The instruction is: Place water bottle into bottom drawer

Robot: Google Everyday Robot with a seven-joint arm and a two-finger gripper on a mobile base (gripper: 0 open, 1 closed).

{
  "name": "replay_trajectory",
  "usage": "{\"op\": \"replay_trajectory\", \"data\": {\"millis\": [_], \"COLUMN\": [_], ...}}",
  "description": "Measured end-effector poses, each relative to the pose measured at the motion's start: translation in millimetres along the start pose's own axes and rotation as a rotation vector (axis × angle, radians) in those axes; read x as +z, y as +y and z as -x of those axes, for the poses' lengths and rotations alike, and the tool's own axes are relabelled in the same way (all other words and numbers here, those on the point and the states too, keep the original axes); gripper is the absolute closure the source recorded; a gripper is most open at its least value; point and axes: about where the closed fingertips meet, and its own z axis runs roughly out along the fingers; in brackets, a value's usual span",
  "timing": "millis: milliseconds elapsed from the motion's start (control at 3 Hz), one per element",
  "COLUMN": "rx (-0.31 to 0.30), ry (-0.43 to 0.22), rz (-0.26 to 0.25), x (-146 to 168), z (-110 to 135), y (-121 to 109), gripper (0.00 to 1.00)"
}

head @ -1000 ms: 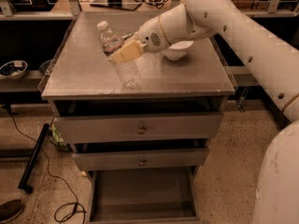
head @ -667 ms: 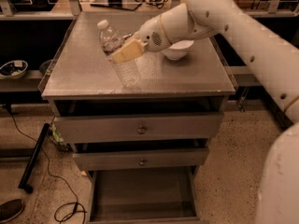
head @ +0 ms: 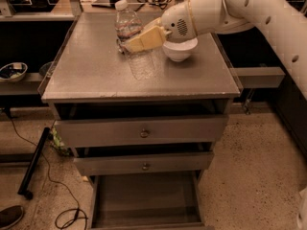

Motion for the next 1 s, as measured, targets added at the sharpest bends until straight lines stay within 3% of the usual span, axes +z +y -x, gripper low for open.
{"op": "replay_trajectory", "data": {"millis": [333, 1000], "rx": [-0.004, 0.017], "ry": [-0.036, -0.076], "rz": [-0.019, -0.082], "x": [-29.0, -80.1], "z": [6.4, -12.8], "y": [15.8, 55.1], "gripper": [1.0, 1.0]}}
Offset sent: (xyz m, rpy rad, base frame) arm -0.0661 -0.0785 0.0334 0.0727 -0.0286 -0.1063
